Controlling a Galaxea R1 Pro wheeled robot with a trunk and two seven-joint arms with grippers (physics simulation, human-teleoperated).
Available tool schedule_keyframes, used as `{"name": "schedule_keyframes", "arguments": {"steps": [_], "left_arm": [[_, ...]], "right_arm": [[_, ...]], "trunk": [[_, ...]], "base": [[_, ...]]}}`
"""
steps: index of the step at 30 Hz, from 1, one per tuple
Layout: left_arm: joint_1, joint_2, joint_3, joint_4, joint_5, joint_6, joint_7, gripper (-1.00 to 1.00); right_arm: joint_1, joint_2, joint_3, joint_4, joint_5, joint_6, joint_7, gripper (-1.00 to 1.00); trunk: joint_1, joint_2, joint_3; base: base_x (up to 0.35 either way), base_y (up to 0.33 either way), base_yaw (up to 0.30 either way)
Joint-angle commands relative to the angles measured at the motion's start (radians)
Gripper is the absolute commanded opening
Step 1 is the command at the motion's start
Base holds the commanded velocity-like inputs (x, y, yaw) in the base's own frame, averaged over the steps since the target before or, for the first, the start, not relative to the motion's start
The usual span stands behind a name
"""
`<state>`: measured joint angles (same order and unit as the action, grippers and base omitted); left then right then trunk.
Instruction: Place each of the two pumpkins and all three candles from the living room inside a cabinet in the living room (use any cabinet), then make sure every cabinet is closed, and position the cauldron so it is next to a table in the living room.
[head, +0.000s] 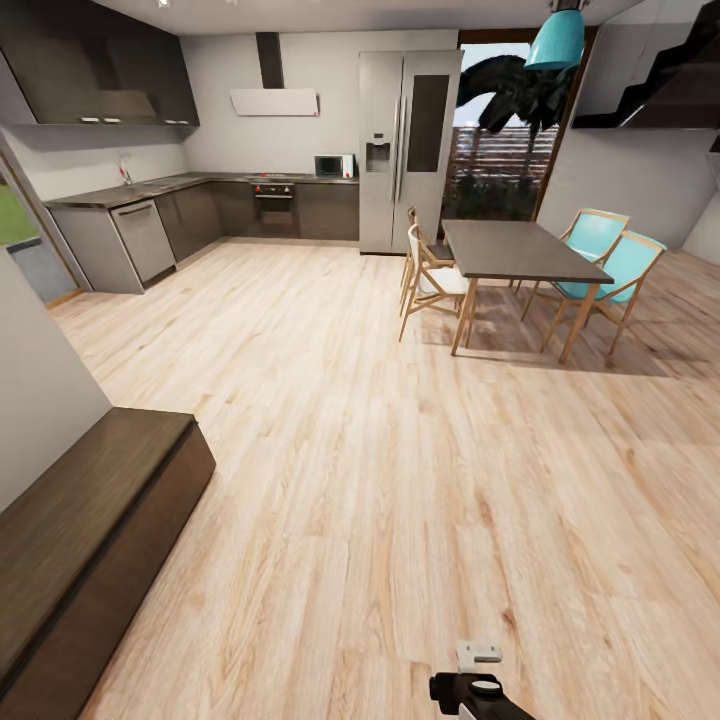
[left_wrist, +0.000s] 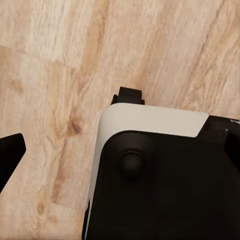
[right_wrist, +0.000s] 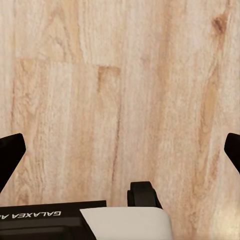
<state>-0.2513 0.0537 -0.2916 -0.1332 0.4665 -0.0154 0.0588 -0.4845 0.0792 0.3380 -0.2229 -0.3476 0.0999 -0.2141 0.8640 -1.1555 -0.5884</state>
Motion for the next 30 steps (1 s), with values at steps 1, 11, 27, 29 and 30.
{"name": "schedule_keyframes", "arguments": {"steps": [1,11,27,29,30], "left_arm": [[0.000,0.000,-0.008,-0.001,0.008,-0.001,0.003,1.00],[0.001,-0.001,-0.016,-0.002,-0.003,0.007,0.000,1.00],[0.001,-0.002,-0.018,-0.002,-0.006,-0.017,-0.002,1.00],[0.001,-0.002,-0.018,-0.002,-0.006,-0.020,-0.002,1.00],[0.001,-0.002,-0.018,-0.002,-0.006,-0.020,-0.002,1.00]], "right_arm": [[0.000,-0.001,0.008,-0.002,-0.008,0.006,-0.007,1.00],[0.000,-0.001,0.006,-0.004,-0.009,0.006,-0.007,1.00],[0.000,0.000,0.006,-0.004,-0.010,0.006,-0.007,1.00],[0.000,0.000,0.006,-0.004,-0.010,0.005,-0.007,1.00],[0.000,0.000,0.006,-0.004,-0.010,0.006,-0.007,1.00]], "trunk": [[0.000,0.000,-0.001],[0.000,0.000,-0.001],[0.000,0.000,-0.001],[0.000,0.000,-0.001],[0.000,0.000,-0.001]], "base": [[0.000,0.000,0.000],[0.184,-0.100,0.000],[0.255,-0.222,0.000],[0.255,-0.228,0.009],[0.255,-0.228,0.036]]}}
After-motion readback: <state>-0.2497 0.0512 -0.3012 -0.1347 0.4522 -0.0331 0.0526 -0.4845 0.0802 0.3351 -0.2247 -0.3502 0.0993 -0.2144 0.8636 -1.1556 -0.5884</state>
